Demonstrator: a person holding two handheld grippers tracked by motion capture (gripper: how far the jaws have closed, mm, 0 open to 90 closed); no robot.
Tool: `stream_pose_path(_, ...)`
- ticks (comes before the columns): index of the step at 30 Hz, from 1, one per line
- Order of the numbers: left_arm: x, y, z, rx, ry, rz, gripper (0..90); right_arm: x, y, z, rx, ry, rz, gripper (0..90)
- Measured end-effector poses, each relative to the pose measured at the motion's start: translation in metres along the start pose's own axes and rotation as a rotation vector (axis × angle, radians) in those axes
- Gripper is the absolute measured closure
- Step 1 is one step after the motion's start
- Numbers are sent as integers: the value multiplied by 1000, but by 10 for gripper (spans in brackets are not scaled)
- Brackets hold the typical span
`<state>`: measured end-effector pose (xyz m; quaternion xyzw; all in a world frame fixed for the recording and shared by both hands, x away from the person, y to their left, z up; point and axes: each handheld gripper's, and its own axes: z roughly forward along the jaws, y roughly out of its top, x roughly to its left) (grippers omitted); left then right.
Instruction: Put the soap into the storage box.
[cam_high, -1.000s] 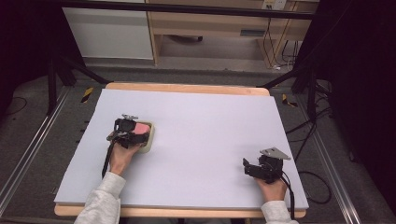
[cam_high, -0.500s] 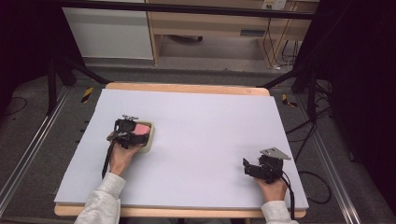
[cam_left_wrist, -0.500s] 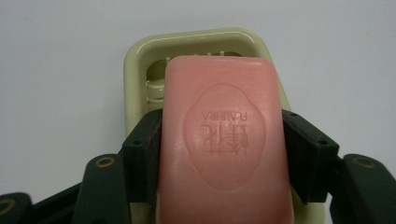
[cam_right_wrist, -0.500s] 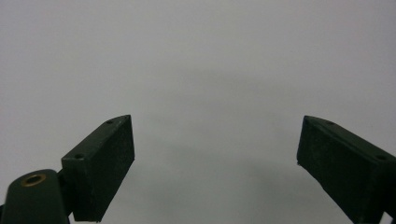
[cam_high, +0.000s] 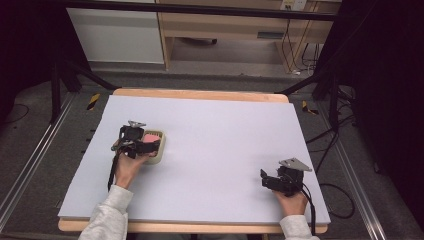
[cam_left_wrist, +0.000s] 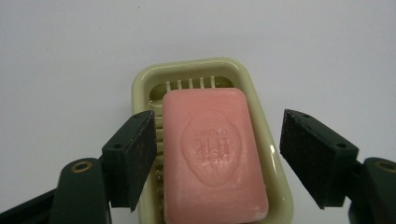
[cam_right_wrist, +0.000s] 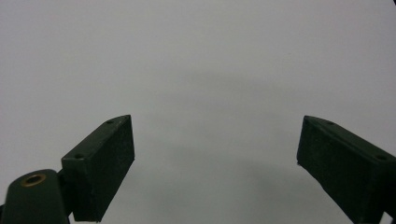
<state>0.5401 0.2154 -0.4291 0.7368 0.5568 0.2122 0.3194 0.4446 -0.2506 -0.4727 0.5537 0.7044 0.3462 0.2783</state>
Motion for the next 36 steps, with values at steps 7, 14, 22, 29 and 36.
stream_pose_path(7, -3, -2, -14, -48, -28, 31, 269, -2, 0, 0, -6, -6, 8, 115)
stream_pose_path(14, -2, -15, -33, -131, -59, 40, 264, -6, 1, 0, -12, -18, 26, 110)
stream_pose_path(22, 10, -48, -50, -180, -78, 61, 244, -22, -1, -1, -2, -53, 66, 98)
stream_pose_path(29, 27, -75, -60, -179, -71, 61, 196, -30, 1, 2, 0, -76, 73, 80)
stream_pose_path(36, 44, -96, -60, -133, -38, 52, 159, -36, -2, -1, -10, -62, 80, 80)
